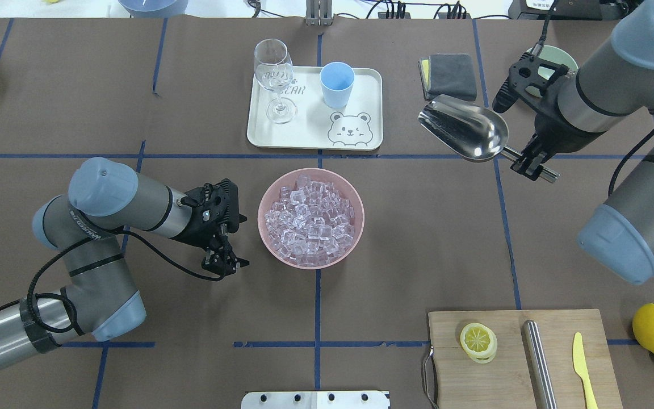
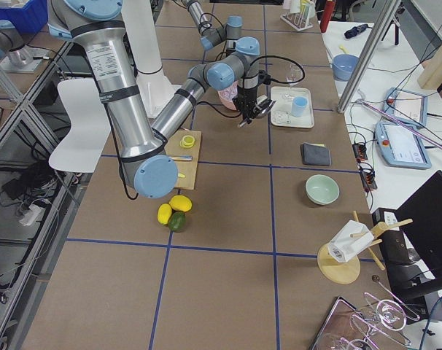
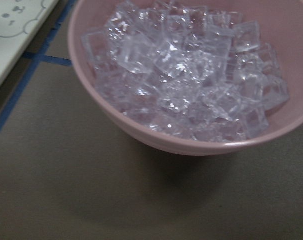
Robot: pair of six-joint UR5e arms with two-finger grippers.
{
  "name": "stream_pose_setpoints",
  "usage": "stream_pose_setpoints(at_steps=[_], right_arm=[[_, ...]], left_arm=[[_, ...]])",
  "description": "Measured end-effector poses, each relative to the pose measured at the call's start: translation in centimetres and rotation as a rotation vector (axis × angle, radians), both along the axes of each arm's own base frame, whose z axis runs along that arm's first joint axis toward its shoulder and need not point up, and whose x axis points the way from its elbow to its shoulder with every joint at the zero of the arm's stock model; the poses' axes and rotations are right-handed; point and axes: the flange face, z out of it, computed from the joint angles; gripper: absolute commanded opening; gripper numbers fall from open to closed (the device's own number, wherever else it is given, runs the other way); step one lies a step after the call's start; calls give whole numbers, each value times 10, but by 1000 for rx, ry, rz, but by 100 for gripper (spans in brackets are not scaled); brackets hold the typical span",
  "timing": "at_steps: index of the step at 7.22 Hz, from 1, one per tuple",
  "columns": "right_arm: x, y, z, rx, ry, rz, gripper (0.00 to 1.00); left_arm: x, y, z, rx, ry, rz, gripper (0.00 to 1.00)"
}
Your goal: Put ice in cup with scoop
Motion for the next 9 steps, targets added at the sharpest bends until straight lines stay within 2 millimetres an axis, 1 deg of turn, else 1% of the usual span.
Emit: stream_pose_setpoints(at_steps=[1, 2, 3, 4, 6, 9], right_arm=[[-17, 4, -31, 45, 57, -60, 0], [-41, 18, -60, 88, 142, -134, 0], [-51, 27, -75, 111, 186, -173, 0], [-53, 31, -80, 118, 204, -190, 0], [-54, 34, -78, 99, 225, -203, 0], [-49, 35, -80, 90, 226, -200, 0]], left_arm=[[11, -11, -13, 9, 10, 4, 100], [15, -26, -24, 11, 17, -2, 100], [15, -35, -30, 13, 22, -6, 100], [15, -39, -33, 15, 24, -9, 100], [14, -41, -34, 15, 27, -10, 100], [13, -40, -34, 15, 29, -8, 100]])
